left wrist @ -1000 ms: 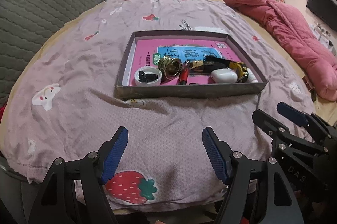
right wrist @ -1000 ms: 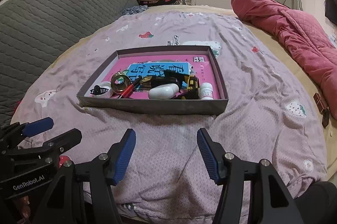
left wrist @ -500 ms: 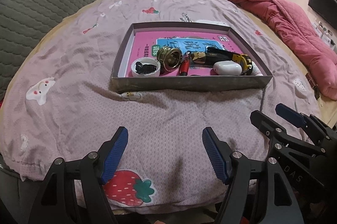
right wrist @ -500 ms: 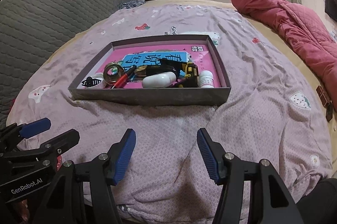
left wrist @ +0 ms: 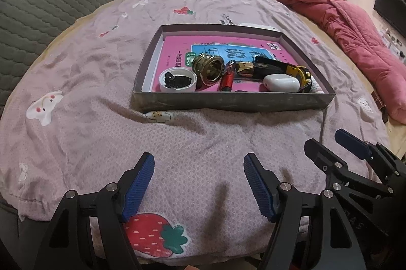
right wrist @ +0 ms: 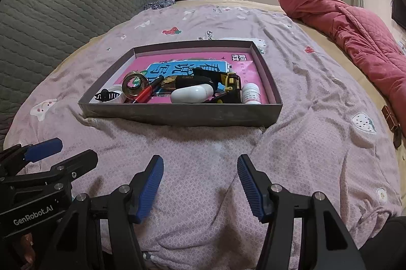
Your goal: Organize rigid objects
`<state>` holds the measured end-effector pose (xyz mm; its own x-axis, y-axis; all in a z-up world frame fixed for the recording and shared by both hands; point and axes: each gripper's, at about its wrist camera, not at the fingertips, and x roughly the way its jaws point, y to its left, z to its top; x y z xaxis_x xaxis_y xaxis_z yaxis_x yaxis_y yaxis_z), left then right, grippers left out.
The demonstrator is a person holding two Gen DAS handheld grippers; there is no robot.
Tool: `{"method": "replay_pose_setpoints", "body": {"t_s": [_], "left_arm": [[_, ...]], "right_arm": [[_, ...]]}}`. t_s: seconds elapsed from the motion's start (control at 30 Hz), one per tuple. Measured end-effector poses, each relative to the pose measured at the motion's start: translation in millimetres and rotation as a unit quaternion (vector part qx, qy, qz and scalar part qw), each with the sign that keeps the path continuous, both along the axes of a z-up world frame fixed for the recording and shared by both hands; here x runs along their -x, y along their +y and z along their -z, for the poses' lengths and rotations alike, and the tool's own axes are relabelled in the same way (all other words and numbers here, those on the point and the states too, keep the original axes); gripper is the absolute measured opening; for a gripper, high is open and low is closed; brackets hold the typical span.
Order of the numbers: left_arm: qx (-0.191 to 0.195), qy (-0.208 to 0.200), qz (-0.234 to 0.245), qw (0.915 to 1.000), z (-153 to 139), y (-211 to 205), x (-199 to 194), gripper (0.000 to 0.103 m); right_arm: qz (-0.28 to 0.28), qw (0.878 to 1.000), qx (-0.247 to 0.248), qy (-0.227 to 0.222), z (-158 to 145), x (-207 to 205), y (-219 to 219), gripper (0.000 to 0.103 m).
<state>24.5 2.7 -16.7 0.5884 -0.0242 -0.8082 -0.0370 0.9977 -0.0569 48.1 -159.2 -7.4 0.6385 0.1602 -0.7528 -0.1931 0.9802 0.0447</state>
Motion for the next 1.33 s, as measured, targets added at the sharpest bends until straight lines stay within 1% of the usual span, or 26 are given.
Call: {"method": "replay_pose_setpoints", "body": {"t_s": [0.07,0.67,1.33], "left_arm": [[-0.006,0.0,-0.001,1.0,0.6,-0.2,-0.4,0.074],[-0.011,-0.001,-0.001,0.9999,0.8,0.1,-0.6,0.074],[-0.005,0.001,0.003,1.0,4.8,2.1,-3.5,0.074]], "right_arm": [[0.0,1.0,-0.001,0.002,0.1,-0.7,-0.4,0.06],[0.003,1.0,-0.004,0.008,1.4,-2.1,-3.2,0.06],[0.005,1.0,-0.002,0.012,4.1,-3.8,-2.5,0.06]]}}
